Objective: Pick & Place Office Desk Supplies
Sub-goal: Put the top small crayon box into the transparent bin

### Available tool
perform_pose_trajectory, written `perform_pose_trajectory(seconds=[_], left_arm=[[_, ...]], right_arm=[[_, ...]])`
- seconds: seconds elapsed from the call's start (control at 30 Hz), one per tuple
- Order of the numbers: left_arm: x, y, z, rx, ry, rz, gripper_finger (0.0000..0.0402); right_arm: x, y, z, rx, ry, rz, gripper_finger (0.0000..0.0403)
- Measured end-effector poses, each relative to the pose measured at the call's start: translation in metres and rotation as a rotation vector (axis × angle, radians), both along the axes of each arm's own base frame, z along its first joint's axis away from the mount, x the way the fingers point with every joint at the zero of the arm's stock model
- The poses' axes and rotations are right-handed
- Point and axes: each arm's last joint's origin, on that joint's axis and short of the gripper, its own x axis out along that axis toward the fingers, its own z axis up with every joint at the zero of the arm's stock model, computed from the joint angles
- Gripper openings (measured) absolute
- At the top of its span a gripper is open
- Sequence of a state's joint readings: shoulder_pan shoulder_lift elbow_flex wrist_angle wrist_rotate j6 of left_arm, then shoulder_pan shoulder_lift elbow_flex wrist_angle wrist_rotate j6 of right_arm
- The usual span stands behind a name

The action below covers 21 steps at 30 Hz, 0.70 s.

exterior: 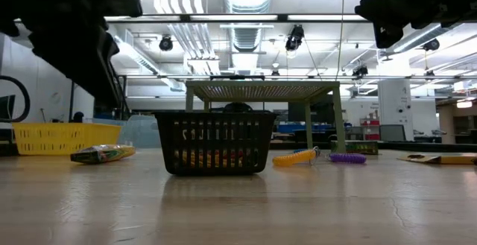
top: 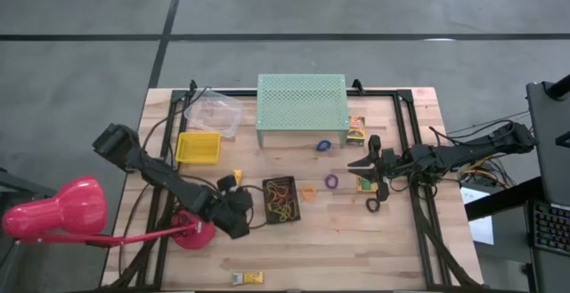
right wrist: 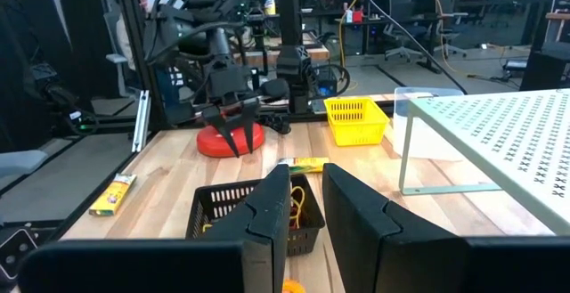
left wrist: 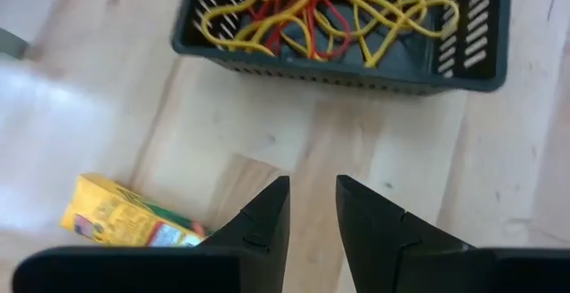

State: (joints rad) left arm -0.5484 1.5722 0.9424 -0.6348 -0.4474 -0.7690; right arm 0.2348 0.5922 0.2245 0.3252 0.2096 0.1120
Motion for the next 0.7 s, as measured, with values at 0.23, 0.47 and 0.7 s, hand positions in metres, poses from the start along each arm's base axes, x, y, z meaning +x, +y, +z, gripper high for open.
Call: perform_pose_trajectory(seconds=[0.23, 0.47, 0.7], left_arm=[[-0.004, 0.01, 0.022, 0.025, -0.147, 0.118, 0.0097], [-0.015, 0.035, 0.048, 0.034, -0.215, 0.248, 0.0097], [-0.014, 0.072, 0.05, 0.079, -0.154, 0.396, 0.0097]], right_arm=[[0.0, 0.0, 0.0, 0.0, 0.001, 0.0, 0.0068], [0.0, 0.0, -0.001, -0.002, 0.007, 0.0, 0.0068], [0.0, 0.0, -0.001, -0.002, 0.007, 0.0, 0.0068]])
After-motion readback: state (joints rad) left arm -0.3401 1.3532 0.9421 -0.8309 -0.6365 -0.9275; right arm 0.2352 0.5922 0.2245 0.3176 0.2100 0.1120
